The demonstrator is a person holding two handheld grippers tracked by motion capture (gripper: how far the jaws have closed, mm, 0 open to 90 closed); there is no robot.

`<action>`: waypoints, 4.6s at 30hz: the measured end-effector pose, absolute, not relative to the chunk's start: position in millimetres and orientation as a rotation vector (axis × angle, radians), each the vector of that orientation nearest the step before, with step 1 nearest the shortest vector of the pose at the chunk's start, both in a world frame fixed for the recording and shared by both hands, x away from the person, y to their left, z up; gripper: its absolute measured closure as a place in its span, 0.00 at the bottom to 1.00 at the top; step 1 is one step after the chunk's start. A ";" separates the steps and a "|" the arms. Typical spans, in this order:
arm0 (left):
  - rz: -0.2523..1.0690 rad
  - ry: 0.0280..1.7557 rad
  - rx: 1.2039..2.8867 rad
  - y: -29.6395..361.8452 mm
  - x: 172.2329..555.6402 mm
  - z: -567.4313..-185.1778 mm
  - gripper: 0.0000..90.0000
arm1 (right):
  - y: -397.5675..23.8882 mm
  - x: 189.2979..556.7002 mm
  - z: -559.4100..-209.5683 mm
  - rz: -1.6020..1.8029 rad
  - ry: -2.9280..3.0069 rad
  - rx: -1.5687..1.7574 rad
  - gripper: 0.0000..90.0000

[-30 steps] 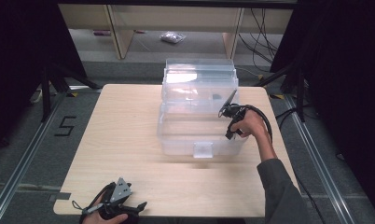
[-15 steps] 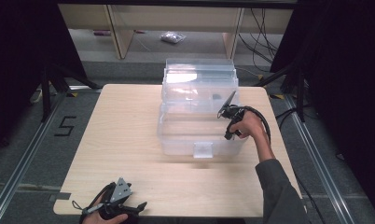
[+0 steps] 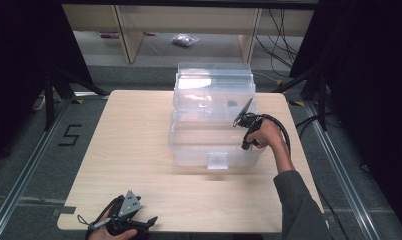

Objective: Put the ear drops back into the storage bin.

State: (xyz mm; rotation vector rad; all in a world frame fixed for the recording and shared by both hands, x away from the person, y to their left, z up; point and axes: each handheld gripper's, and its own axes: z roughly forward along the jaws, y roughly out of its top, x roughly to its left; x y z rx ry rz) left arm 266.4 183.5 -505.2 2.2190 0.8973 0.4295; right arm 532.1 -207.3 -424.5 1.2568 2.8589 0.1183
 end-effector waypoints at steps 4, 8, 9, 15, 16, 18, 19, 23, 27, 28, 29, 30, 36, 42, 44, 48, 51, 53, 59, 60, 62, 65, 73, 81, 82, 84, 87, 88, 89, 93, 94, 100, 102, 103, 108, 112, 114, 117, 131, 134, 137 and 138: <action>0.429 0.899 2.218 183.5 266.4 -505.3 0.17 | -207.1 531.5 -425.1 0.107 2.860 1.277 0.67; 0.434 0.900 2.216 184.0 266.5 -504.6 0.17 | -208.0 531.7 -426.1 0.092 2.865 1.267 0.67; 0.425 0.919 2.202 183.4 266.2 -505.7 0.17 | -207.9 531.7 -426.3 0.098 2.872 1.262 0.67; 0.428 0.911 2.210 183.7 266.3 -505.4 0.17 | -208.8 532.2 -426.9 0.081 2.884 1.244 0.66; 0.428 0.911 2.210 183.7 266.3 -505.4 0.17 | -208.8 532.2 -426.9 0.081 2.884 1.244 0.66; 0.435 0.899 2.217 184.0 266.5 -504.7 0.17 | -208.0 530.1 -425.7 0.047 2.879 1.268 0.66; 0.435 0.899 2.217 184.0 266.5 -504.7 0.17 | -208.0 530.1 -425.7 0.047 2.879 1.268 0.66; 0.422 0.905 2.195 182.6 265.7 -505.5 0.17 | -210.7 530.5 -422.0 0.112 2.888 1.198 0.62; 0.432 0.899 2.217 183.5 266.5 -505.2 0.17 | -206.8 524.8 -412.9 0.137 2.860 1.308 0.54; 0.432 0.899 2.217 183.5 266.5 -505.2 0.17 | -206.8 524.8 -412.9 0.137 2.860 1.308 0.54; 0.432 0.901 2.216 183.5 266.5 -505.2 0.17 | -209.8 526.8 -412.1 0.164 2.864 1.205 0.51; 0.432 0.901 2.216 183.5 266.5 -505.4 0.17 | -207.4 523.5 -405.9 0.168 2.835 1.291 0.46; 0.431 0.902 2.216 183.5 266.5 -505.4 0.17 | -207.2 519.6 -389.1 0.286 2.784 1.249 0.35; 0.431 0.902 2.216 183.4 266.4 -505.5 0.17 | -208.2 510.3 -378.3 0.366 2.743 1.219 0.32; 0.428 0.903 2.214 182.9 266.2 -505.6 0.17 | -207.7 506.5 -374.6 0.384 2.727 1.233 0.29; 0.429 0.904 2.215 183.0 266.2 -505.6 0.17 | -207.7 499.3 -368.8 0.434 2.711 1.224 0.28; 0.431 0.905 2.212 183.1 266.3 -505.6 0.17 | -207.6 495.6 -366.3 0.457 2.709 1.214 0.28; 0.430 0.905 2.213 183.1 266.3 -505.7 0.17 | -207.1 490.1 -362.2 0.490 2.681 1.203 0.28; 0.435 0.902 2.217 183.5 266.5 -505.4 0.17 | -206.5 483.0 -358.2 0.523 2.672 1.188 0.28; 0.436 0.904 2.214 183.5 266.4 -505.3 0.17 | -206.7 481.3 -357.2 0.551 2.674 1.165 0.28; 0.436 0.900 2.218 183.6 266.4 -505.2 0.17 | -207.2 479.6 -356.3 0.568 2.675 1.145 0.28; 0.432 0.905 2.210 183.2 266.4 -505.5 0.17 | -205.9 475.0 -355.3 0.566 2.666 1.189 0.28; 0.434 0.904 2.213 183.4 266.4 -505.5 0.17 | -207.9 465.5 -355.5 0.599 2.667 1.168 0.28; 0.433 0.905 2.214 183.2 266.2 -505.6 0.17 | -212.5 453.7 -355.5 0.650 2.652 1.145 0.28; 0.433 0.904 2.217 183.1 266.3 -505.6 0.17 | -213.1 452.8 -355.8 0.654 2.652 1.140 0.28; 0.433 0.904 2.215 183.0 266.3 -505.5 0.17 | -215.2 449.6 -356.1 0.674 2.641 1.132 0.28; 0.434 0.906 2.215 183.2 266.4 -505.6 0.17 | -216.1 445.6 -355.3 0.675 2.636 1.144 0.28; 0.434 0.906 2.213 183.2 266.4 -505.6 0.17 | -215.9 443.9 -355.3 0.686 2.638 1.154 0.28; 0.434 0.906 2.213 183.2 266.4 -505.6 0.17 | -216.3 442.9 -355.5 0.679 2.631 1.150 0.28; 0.432 0.906 2.216 182.9 266.2 -505.6 0.17 | -215.6 435.9 -356.1 0.690 2.641 1.150 0.28; 0.433 0.905 2.216 182.9 266.1 -505.5 0.17 | -216.6 435.8 -356.8 0.693 2.637 1.122 0.28; 0.435 0.904 2.215 183.2 266.2 -505.5 0.17 | -216.4 427.2 -359.1 0.716 2.629 1.109 0.28; 0.434 0.905 2.217 183.0 266.2 -505.6 0.17 | -216.9 423.9 -361.8 0.735 2.626 1.076 0.28; 0.433 0.906 2.216 182.9 266.1 -505.6 0.17 | -217.0 420.1 -362.5 0.752 2.618 1.087 0.27; 0.433 0.907 2.225 182.9 266.5 -505.7 0.17 | -216.7 411.9 -362.9 0.783 2.592 1.090 0.26; 0.433 0.908 2.216 182.7 266.0 -505.7 0.17 | -216.7 405.6 -362.9 0.817 2.584 1.055 0.26; 0.433 0.906 2.217 182.8 266.0 -505.7 0.17 | -216.3 402.2 -363.7 0.827 2.579 1.058 0.26; 0.430 0.896 2.229 183.5 266.2 -505.0 0.17 | -215.4 394.8 -366.5 0.834 2.592 1.045 0.25; 0.436 0.905 2.219 183.0 266.1 -505.5 0.17 | -210.9 374.5 -387.3 0.874 2.584 1.000 0.25; 0.436 0.907 2.219 183.1 266.2 -505.8 0.17 | -208.9 370.9 -389.5 0.882 2.595 0.971 0.25; 0.440 0.893 2.238 184.1 266.7 -505.0 0.17 | -205.5 368.8 -394.9 0.922 2.594 0.912 0.25; 0.435 0.905 2.218 183.0 266.0 -505.5 0.17 | -204.5 367.5 -396.0 0.921 2.601 0.904 0.25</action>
